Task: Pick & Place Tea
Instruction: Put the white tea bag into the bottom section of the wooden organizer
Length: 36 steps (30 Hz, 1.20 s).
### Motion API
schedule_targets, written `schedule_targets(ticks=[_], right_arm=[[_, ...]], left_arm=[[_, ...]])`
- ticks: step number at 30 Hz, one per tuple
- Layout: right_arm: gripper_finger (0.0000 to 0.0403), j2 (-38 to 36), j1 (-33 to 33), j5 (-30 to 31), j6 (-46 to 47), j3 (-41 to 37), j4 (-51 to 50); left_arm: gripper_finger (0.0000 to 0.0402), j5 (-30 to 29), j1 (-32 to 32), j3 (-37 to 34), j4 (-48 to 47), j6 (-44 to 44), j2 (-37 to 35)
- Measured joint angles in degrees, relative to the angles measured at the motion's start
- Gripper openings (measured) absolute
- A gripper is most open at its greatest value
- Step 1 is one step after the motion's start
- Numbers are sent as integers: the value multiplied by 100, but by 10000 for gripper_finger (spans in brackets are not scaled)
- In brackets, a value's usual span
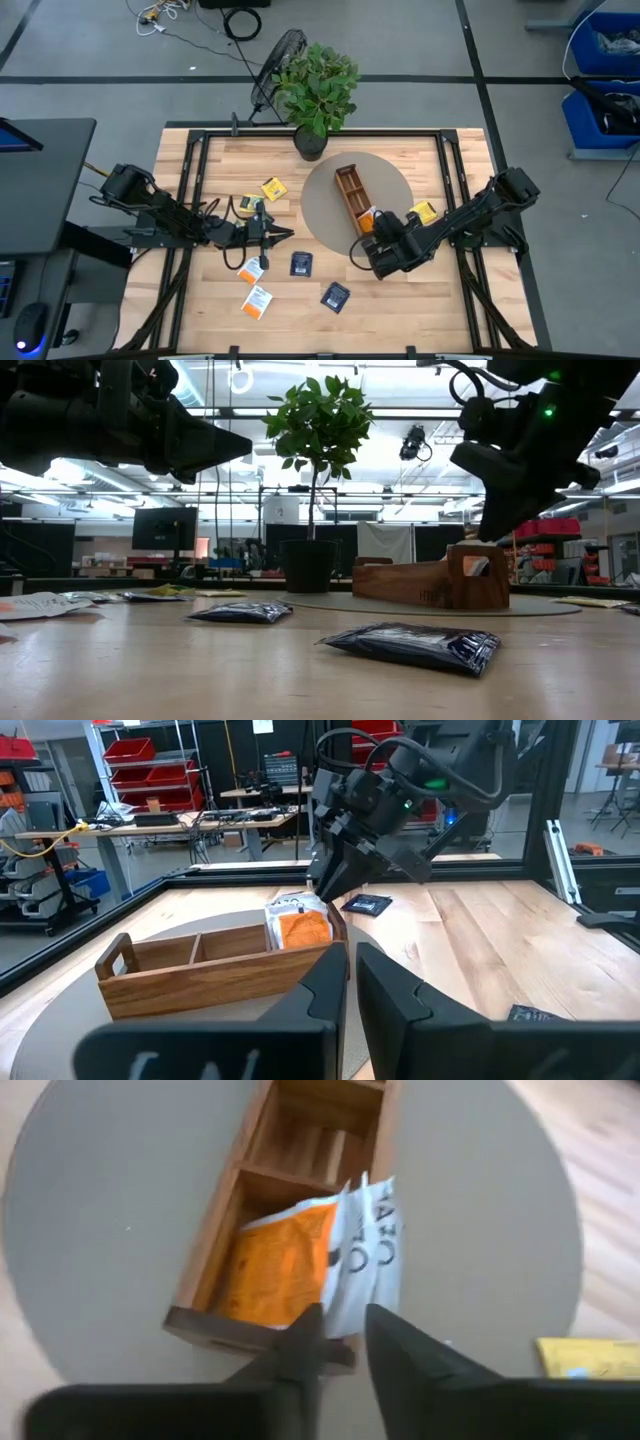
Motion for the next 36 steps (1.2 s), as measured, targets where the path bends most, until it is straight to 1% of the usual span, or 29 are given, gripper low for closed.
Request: schedule_targets(ticks=[3,6,8,11,13,15,22,25,27,29,30,32,34,36], right_arm=[[129,-12,6,143,-127,0,-214],[157,-89,8,308,-141,0,-317],[166,-121,33,457,-210,0,-320],[170,-127,151,858,-534,0,-205],[166,-129,275,1013,-784,0,-81],[156,-127,415,972,-1078,0,176],[119,-143,960,1009,-2569,0,1693],[107,-149,1124,1196,-3360,0,2241],[98,-149,1218,1247,-3951,0,2557],[88,-163,1264,1283,-4348,0,2811],[83,-176,1274,1209,-4504,0,2949],[72,-181,1265,849,-4890,-8,3446],[60,-181,1249,230,-5618,-147,4495],[47,-181,1205,-614,-6542,-480,5929]], left_arm=[[32,0,0,0,0,-3,0],[32,0,1,0,9,-1,0],[32,0,0,0,15,-5,0],[32,0,0,0,-20,-37,0],[32,0,0,0,-34,-16,0],[32,-1,-7,0,-35,-21,0],[32,10,-7,0,-546,-364,0],[32,194,2,-2,-711,-488,0],[32,399,2,-2,-626,-494,-7],[32,540,0,-2,-534,-496,-7],[32,551,-2,-2,-504,-496,-7],[32,547,2,-2,-549,-460,-7],[32,546,2,-2,-536,-454,-7],[32,546,2,-2,-531,-456,-7]])
